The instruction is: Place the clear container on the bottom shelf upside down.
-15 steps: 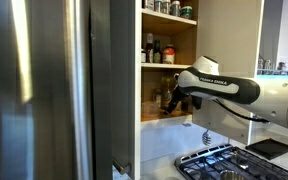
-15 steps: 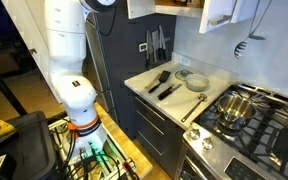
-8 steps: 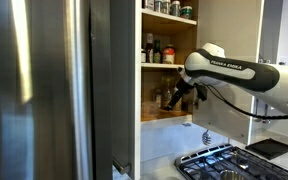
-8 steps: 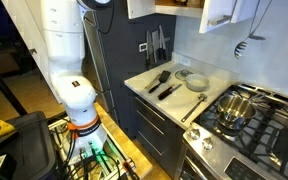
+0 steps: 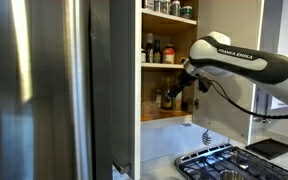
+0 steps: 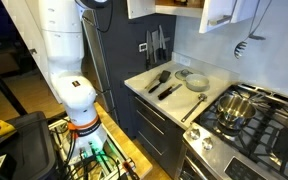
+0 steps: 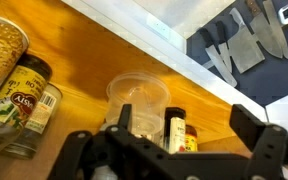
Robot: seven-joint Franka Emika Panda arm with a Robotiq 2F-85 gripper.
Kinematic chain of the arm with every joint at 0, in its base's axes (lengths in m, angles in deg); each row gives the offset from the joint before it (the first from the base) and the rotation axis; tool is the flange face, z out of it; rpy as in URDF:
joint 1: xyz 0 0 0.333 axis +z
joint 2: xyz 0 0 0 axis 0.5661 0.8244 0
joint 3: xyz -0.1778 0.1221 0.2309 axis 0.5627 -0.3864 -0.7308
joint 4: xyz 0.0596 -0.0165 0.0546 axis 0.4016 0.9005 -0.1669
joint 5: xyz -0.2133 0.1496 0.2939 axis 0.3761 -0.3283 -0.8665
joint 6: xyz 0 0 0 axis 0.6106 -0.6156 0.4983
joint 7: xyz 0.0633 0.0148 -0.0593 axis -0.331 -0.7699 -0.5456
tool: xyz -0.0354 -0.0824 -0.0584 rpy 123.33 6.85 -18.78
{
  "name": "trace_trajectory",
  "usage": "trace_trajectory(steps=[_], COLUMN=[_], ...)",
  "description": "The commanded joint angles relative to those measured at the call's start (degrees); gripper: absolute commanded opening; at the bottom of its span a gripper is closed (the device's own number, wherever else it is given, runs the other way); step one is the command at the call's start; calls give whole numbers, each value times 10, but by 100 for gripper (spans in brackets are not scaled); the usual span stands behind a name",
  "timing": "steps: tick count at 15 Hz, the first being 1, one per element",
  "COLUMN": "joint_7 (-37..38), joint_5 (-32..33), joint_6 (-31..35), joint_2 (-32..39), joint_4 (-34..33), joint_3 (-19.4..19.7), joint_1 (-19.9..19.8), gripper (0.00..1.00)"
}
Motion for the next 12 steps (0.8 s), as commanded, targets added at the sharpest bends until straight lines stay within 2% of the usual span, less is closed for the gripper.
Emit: trace_trajectory(steps=[1,5,12], joint_7=[69,139,175], joint_5=[51,102,88], joint_6=[-18,-21,-11], joint_2=[-10,-12,-27], joint_4=[-19,-42,-46], joint_3=[2,1,-11], joint_1=[20,40,57], gripper=[100,100,100])
